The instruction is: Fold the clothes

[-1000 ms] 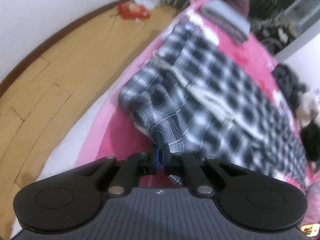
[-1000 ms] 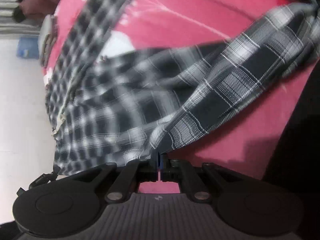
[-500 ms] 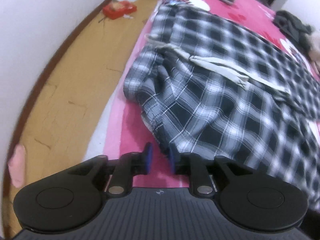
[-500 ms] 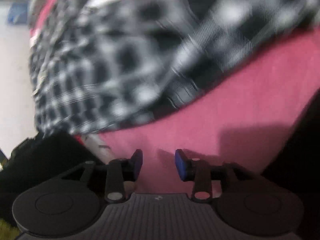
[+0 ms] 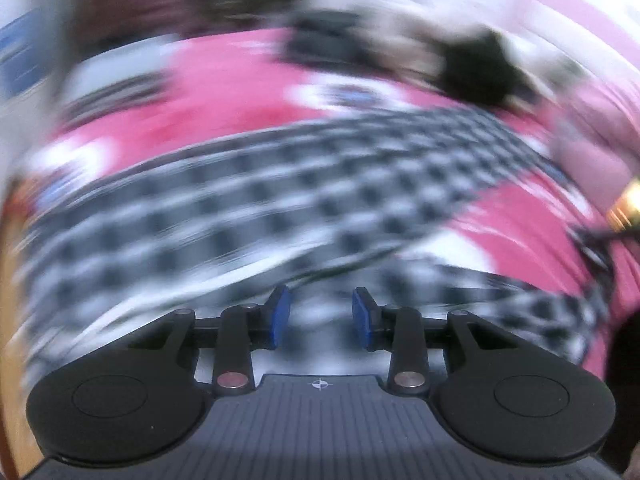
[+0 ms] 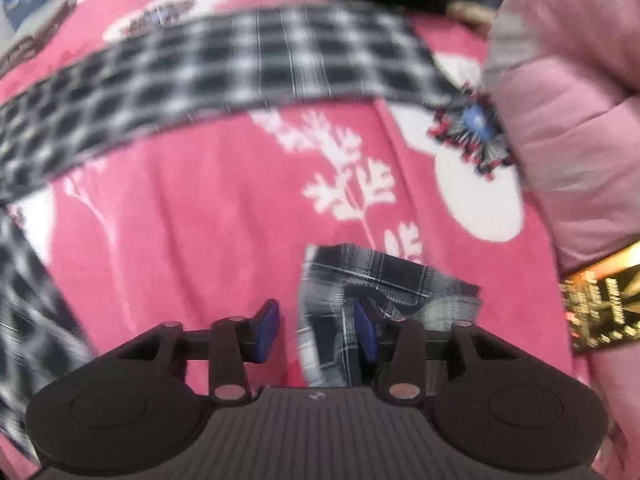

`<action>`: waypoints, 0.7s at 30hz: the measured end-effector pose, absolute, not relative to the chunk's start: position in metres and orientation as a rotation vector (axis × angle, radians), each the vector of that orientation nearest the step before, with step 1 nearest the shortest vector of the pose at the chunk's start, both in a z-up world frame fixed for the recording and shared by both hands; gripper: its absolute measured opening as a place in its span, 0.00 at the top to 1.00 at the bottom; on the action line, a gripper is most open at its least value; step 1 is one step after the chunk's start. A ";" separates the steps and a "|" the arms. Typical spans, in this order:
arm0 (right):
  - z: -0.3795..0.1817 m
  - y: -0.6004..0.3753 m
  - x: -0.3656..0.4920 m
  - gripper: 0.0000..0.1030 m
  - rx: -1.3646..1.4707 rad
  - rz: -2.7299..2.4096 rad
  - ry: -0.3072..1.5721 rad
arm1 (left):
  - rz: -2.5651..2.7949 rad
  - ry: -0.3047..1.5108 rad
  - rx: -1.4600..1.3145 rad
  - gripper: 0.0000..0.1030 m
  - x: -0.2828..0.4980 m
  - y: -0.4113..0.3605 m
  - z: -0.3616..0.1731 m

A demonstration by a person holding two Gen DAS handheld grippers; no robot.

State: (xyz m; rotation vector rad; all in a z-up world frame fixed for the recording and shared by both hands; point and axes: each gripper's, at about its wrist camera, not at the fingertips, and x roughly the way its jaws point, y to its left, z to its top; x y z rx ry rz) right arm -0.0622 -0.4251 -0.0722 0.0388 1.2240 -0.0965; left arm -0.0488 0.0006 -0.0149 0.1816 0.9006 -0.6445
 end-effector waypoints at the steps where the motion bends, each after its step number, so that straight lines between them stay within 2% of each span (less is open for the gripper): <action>1: -0.076 -0.430 -0.065 0.82 0.064 -0.099 1.220 | -0.716 0.904 0.207 0.67 -0.048 -0.024 -0.022; 3: -0.069 -0.442 -0.075 0.97 0.131 -0.101 1.168 | -0.833 0.925 0.254 0.67 -0.050 -0.063 -0.038; 9: 0.028 -0.510 -0.182 0.97 0.532 -0.061 0.748 | -1.062 0.940 0.417 0.67 -0.074 -0.137 -0.063; 11: 0.040 -0.528 -0.232 0.97 0.599 -0.090 0.653 | -1.083 0.964 0.406 0.67 -0.078 -0.142 -0.067; 14: 0.014 -0.551 -0.284 0.96 0.648 -0.217 0.670 | -1.106 0.996 0.407 0.67 -0.084 -0.141 -0.071; 19: -0.073 -0.590 -0.333 0.89 0.854 -0.438 0.869 | -1.091 1.013 0.459 0.67 -0.090 -0.147 -0.075; 21: -0.082 -0.591 -0.345 0.87 0.852 -0.483 0.924 | -1.083 1.002 0.478 0.67 -0.093 -0.145 -0.071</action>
